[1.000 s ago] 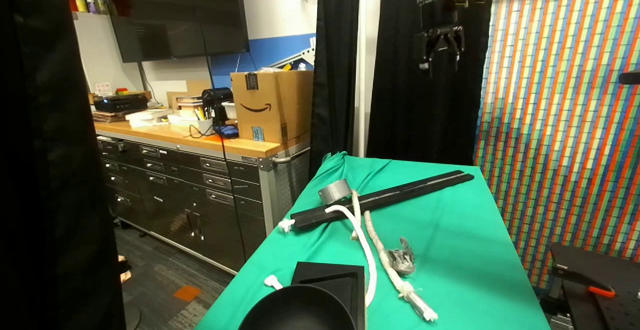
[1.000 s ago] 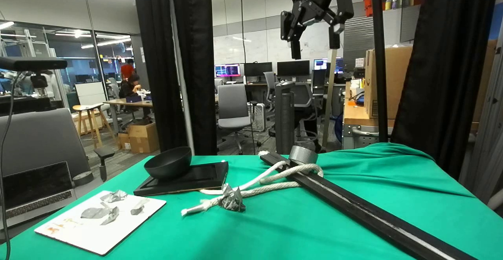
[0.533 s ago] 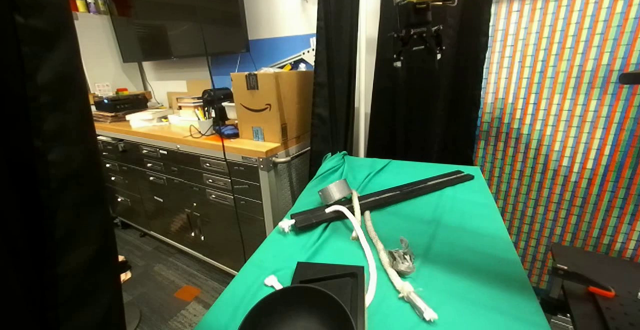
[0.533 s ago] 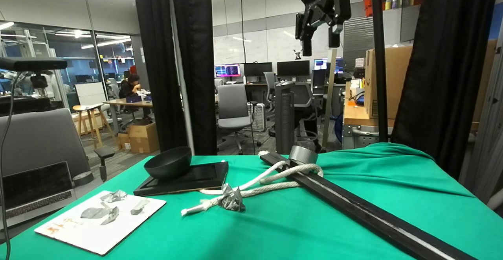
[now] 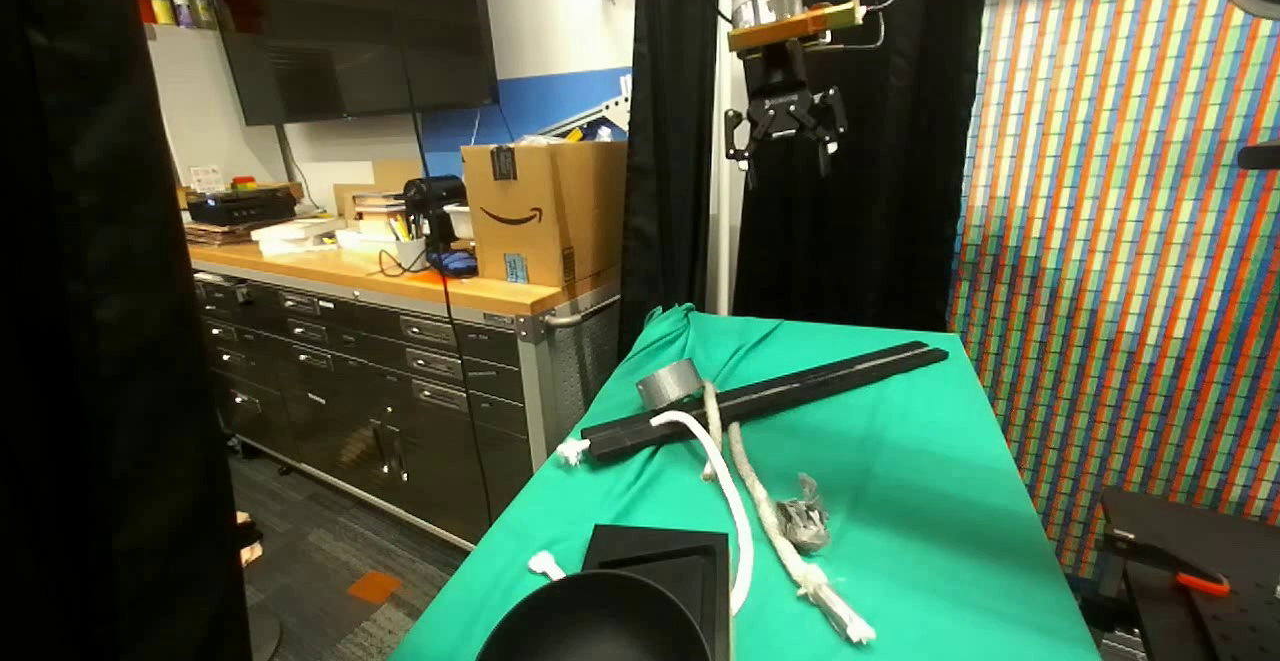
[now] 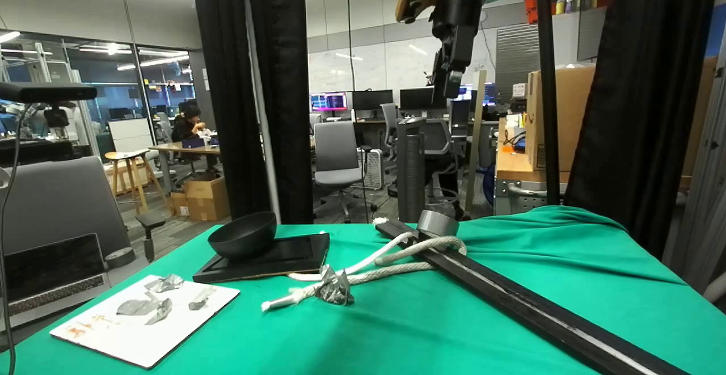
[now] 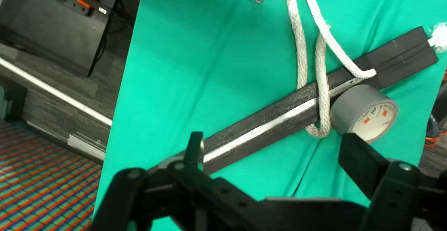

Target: Put the grey masking tape in the black bowl

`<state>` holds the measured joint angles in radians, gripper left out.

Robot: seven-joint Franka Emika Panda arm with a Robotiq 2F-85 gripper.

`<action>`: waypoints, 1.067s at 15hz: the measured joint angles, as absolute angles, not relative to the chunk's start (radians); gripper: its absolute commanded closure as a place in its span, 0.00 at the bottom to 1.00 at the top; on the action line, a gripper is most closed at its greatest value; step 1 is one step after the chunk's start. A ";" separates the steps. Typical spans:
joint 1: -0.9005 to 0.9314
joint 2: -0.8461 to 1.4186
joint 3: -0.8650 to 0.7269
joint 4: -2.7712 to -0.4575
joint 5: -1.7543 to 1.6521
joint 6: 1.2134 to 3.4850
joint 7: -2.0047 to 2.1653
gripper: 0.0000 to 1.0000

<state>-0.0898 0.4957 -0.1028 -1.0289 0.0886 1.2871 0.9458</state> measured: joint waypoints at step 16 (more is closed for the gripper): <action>-0.065 0.867 -0.054 -0.548 0.220 1.167 1.300 0.00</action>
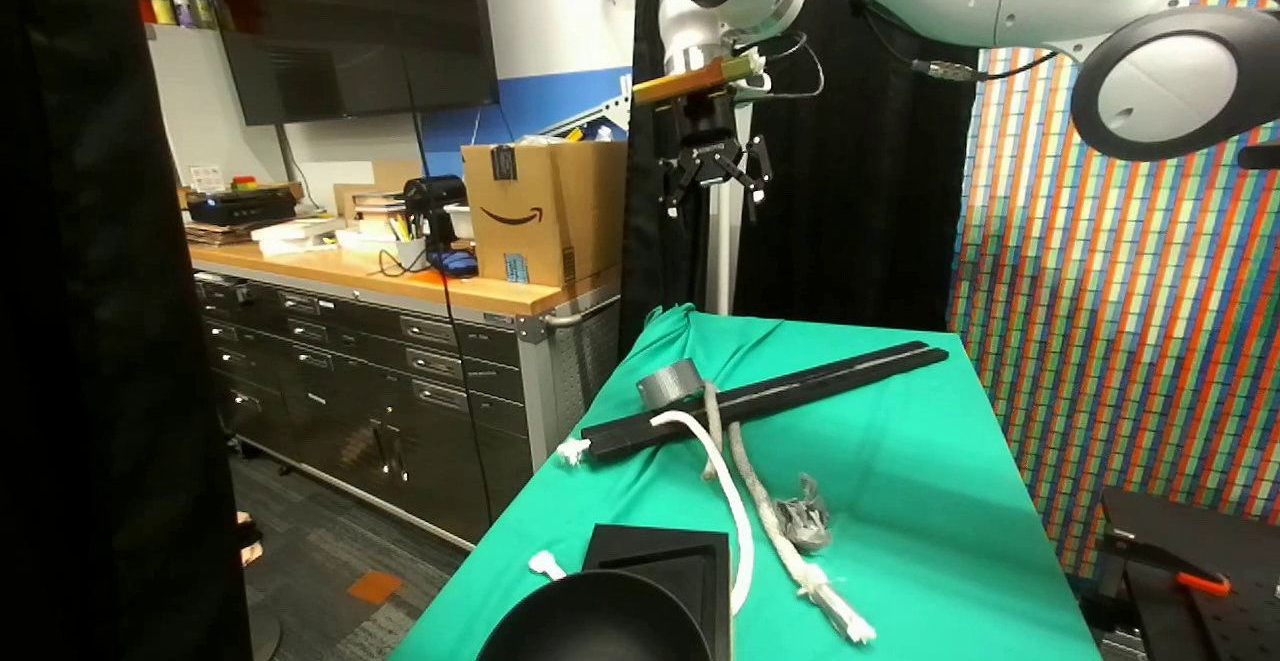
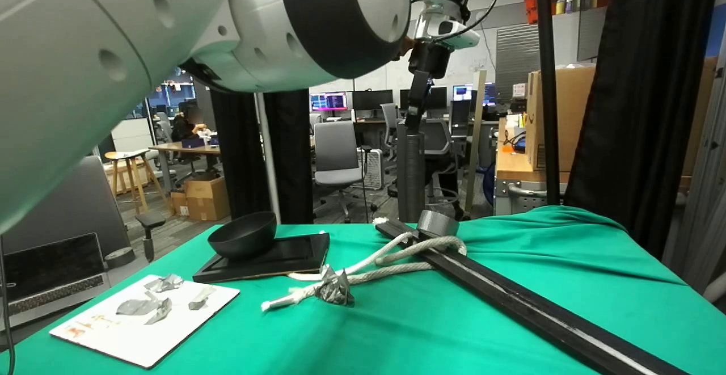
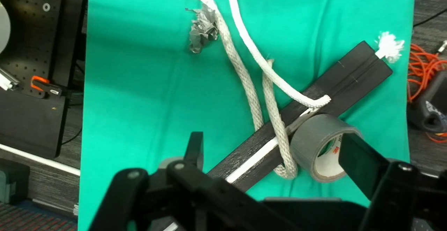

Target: Put the grey masking tape in the black bowl

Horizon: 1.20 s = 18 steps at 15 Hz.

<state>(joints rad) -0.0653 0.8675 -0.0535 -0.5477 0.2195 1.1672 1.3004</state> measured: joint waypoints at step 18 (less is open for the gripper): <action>-0.050 1.041 -0.059 -0.532 0.219 1.324 1.445 0.00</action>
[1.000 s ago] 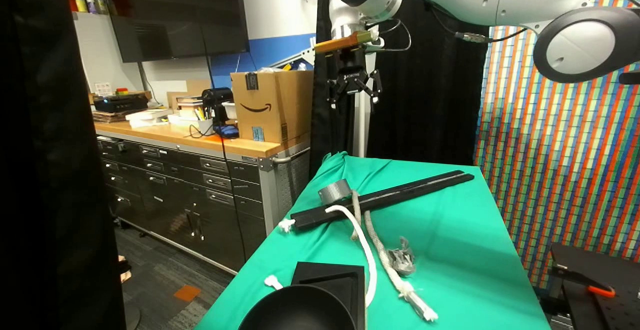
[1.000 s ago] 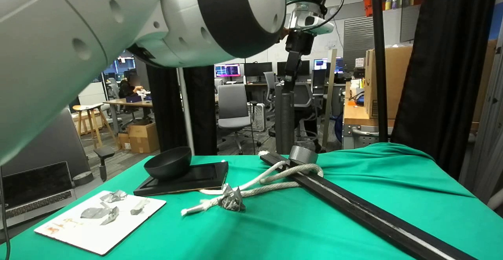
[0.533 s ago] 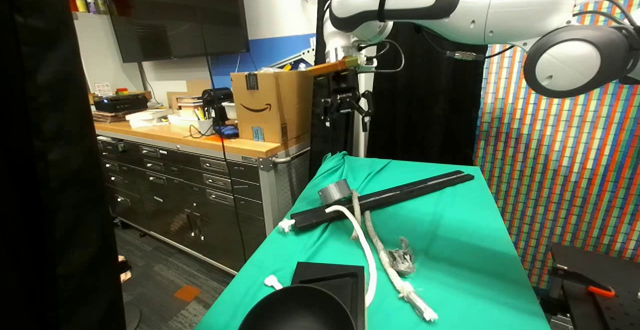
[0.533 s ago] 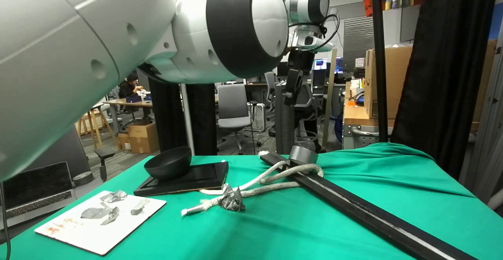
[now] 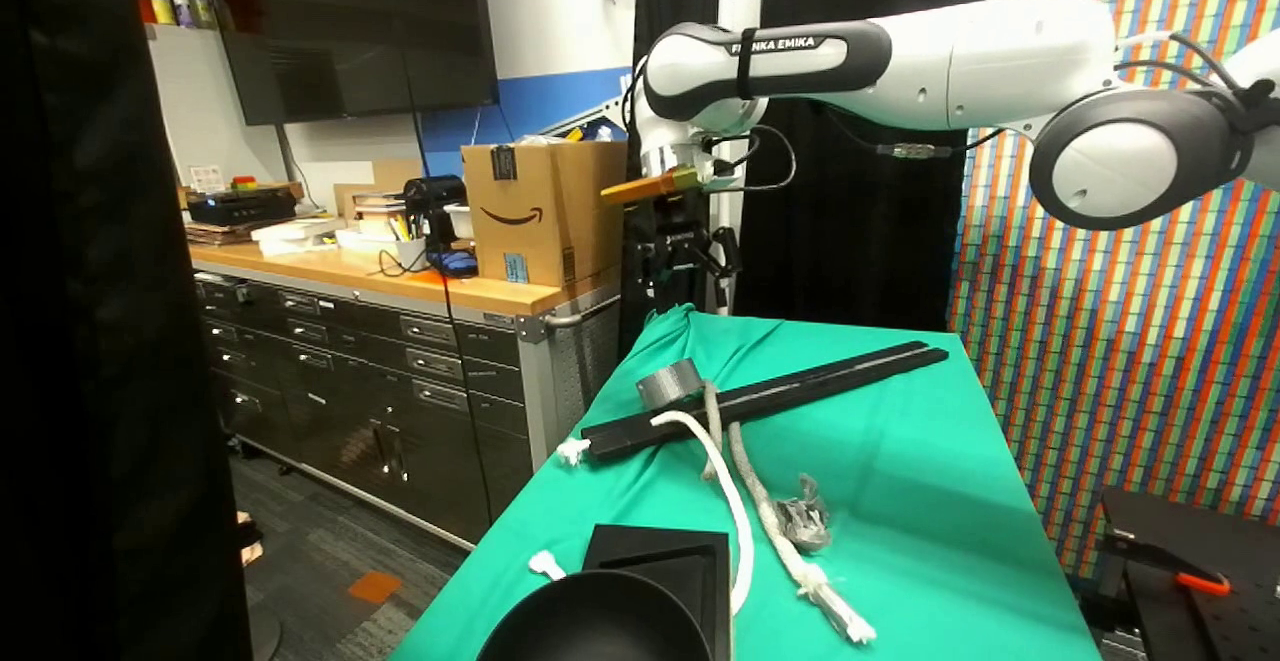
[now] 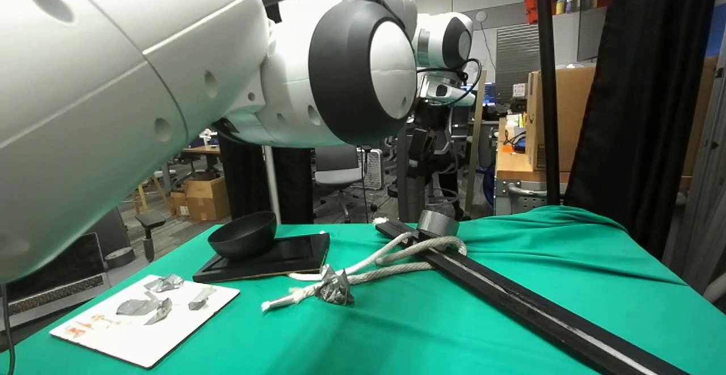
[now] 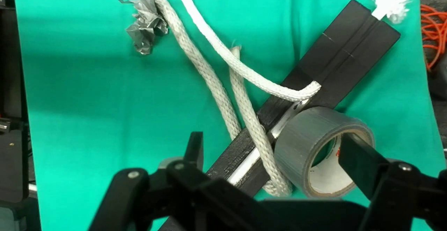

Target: Put the grey masking tape in the black bowl

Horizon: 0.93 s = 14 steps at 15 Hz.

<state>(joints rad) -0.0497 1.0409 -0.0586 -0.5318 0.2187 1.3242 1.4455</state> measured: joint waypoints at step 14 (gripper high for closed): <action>-0.081 1.115 -0.062 -0.531 0.219 1.353 1.684 0.00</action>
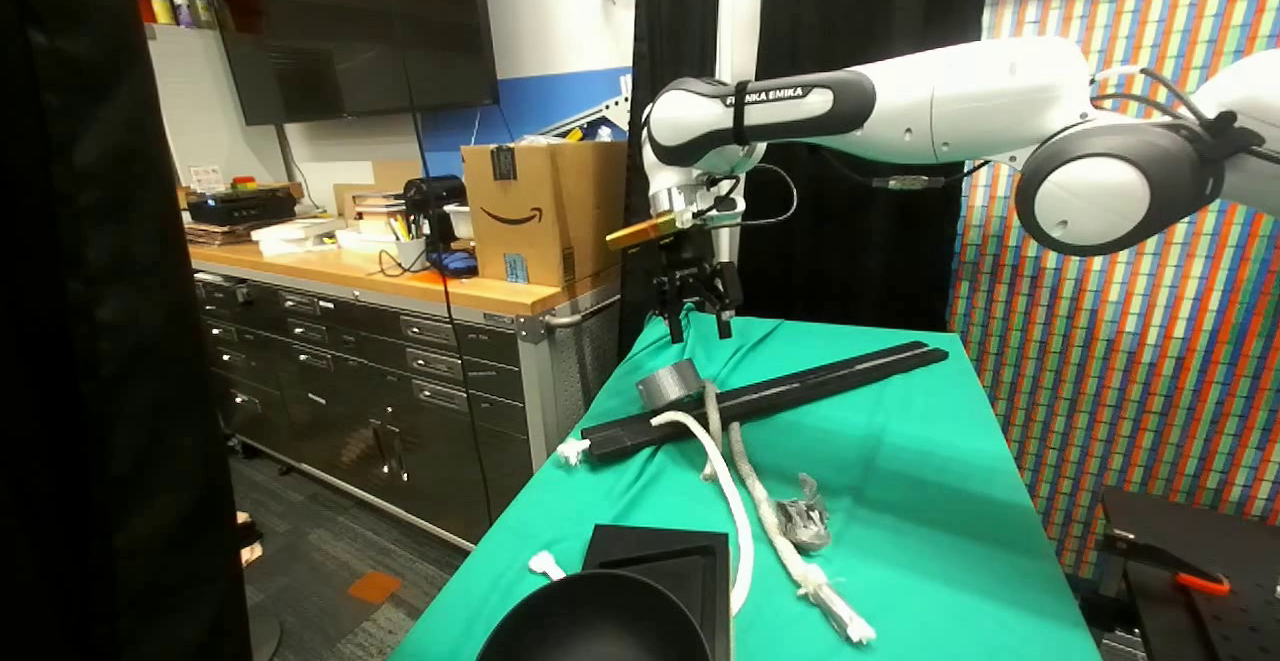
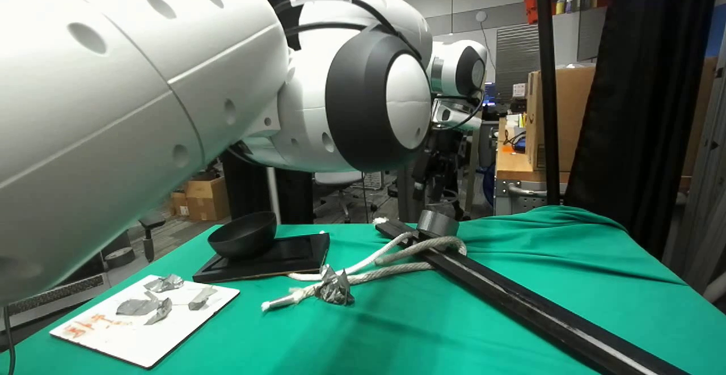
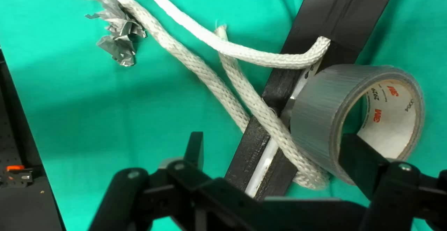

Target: Put the grey masking tape in the black bowl

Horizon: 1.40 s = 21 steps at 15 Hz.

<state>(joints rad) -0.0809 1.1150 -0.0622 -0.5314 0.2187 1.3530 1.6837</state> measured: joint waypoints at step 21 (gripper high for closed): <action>-0.059 1.204 -0.056 -0.531 0.219 1.402 1.742 0.30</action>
<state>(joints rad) -0.0587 1.2045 -0.0562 -0.5306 0.2187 1.4024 1.7418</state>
